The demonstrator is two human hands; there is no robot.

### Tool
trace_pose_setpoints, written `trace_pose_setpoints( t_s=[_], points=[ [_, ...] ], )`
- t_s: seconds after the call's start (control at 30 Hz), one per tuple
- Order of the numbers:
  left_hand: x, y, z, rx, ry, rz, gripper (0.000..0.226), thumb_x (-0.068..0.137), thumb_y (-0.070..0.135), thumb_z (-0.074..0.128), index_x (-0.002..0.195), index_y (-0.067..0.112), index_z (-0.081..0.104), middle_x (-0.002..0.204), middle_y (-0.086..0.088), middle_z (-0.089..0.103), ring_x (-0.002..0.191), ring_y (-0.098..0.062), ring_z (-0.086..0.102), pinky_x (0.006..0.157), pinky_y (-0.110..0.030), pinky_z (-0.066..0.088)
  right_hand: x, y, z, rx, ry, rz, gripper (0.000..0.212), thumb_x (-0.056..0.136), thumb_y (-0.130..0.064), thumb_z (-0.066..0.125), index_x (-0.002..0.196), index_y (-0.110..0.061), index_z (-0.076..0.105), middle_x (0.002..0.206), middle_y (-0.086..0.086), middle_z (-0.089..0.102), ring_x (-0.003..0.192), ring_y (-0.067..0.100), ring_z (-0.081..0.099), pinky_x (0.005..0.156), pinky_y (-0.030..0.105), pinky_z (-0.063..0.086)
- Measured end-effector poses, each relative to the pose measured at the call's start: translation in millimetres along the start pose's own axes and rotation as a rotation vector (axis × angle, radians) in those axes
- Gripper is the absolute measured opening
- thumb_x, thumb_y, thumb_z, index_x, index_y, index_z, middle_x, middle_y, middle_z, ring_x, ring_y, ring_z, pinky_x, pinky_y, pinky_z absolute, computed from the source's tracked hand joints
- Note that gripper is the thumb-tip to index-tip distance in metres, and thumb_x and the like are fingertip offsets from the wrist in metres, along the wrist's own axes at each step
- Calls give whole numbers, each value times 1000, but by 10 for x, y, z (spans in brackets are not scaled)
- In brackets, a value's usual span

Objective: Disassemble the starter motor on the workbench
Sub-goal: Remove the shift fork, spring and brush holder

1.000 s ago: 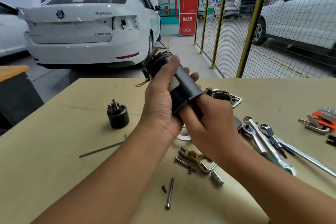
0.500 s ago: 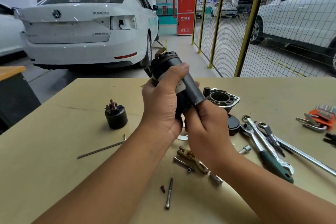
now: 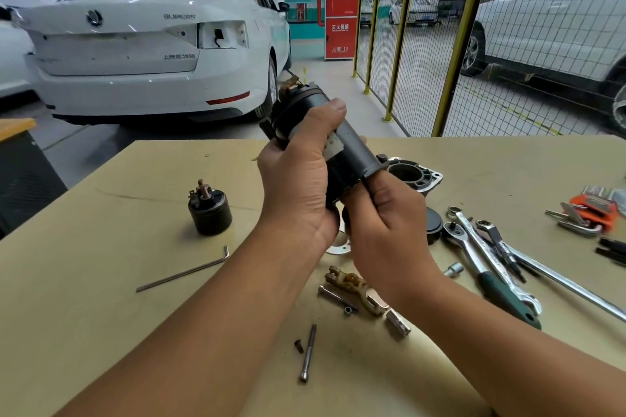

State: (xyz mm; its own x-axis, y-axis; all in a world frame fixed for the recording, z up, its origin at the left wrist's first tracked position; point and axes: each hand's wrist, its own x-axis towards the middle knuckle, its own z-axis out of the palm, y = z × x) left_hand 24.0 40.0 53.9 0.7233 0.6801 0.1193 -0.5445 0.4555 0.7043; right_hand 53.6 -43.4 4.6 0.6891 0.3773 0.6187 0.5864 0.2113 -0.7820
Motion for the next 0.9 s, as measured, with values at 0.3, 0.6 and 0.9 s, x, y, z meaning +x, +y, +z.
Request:
trace_pose_setpoints(
  t_s=[0.3, 0.6, 0.9],
  points=[
    [141, 276, -323, 734, -297, 702, 57, 70, 9, 94, 113, 24, 59, 102, 17, 70, 98, -4, 70, 84, -19, 56, 260, -3, -341, -273, -205, 92, 17, 87, -29, 69, 73, -21, 71, 63, 0, 67, 57, 17, 65, 55, 42, 55],
    [-19, 94, -330, 1080, -361, 889, 68, 65, 28, 99, 118, 22, 58, 101, 7, 73, 96, -7, 72, 78, -31, 60, 502, -526, -532, 224, -305, 232, 34, 76, -29, 72, 109, -22, 70, 92, 7, 63, 52, 12, 59, 41, 22, 41],
    [-140, 139, -386, 1171, -348, 961, 68, 64, 18, 99, 120, 15, 61, 104, 10, 68, 96, -6, 69, 77, -21, 58, 514, -384, -542, 312, -528, 264, 38, 76, -12, 67, 109, -30, 72, 108, -4, 70, 70, 36, 51, 47, 27, 38]
  ],
)
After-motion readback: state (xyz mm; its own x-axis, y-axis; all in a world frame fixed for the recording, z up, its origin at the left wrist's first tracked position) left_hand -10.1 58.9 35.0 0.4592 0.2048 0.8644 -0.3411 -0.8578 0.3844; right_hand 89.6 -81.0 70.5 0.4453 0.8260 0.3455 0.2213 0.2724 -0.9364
